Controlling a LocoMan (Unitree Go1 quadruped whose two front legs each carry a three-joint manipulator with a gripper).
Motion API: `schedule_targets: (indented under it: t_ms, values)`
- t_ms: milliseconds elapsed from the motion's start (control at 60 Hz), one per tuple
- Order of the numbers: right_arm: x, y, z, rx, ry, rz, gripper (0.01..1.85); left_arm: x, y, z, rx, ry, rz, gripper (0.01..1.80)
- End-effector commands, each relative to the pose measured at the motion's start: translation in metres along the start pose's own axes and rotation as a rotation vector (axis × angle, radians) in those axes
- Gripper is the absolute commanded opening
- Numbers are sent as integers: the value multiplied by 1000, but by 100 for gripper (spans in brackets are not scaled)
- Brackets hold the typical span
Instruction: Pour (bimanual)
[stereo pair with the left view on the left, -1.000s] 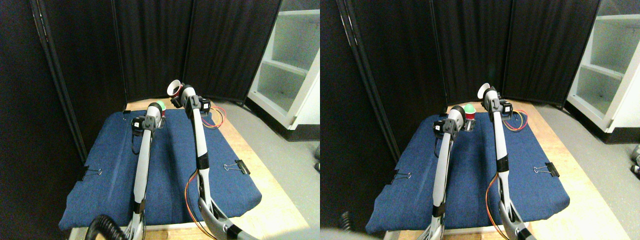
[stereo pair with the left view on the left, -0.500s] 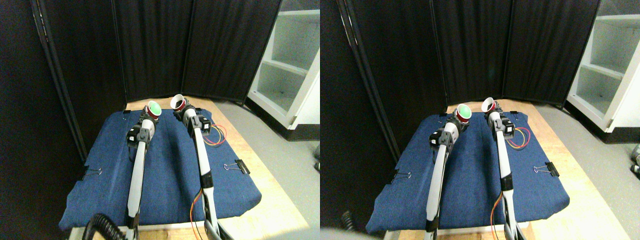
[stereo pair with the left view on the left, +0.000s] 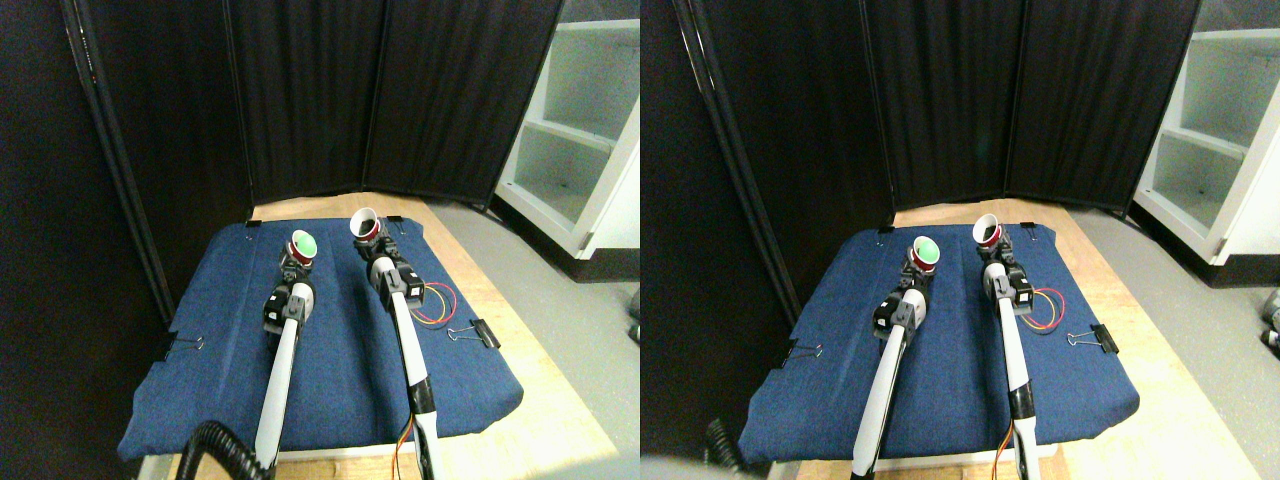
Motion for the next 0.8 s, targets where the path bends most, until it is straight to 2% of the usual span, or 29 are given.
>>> schedule_targets:
  t_ms: [17,133,250,517,650,800]
  values:
    - [5,-2,1,6,-26,4,1,4,0,-3,-32,-21,-10,1]
    - [9,-8,-1,50,-28,-37,1,7,5,-5,-72,-57,16,1]
    - [14,-14,-4,76,-27,-60,1,9,8,-6,-119,-54,31,1]
    - [27,-33,-6,127,-58,-68,1,15,17,-7,-162,-86,53,1]
    - [34,-44,-7,150,-65,-79,7,18,21,-4,-199,-96,41,1]
    - [36,-50,-9,193,-83,-114,8,19,21,-4,-259,-114,51,1]
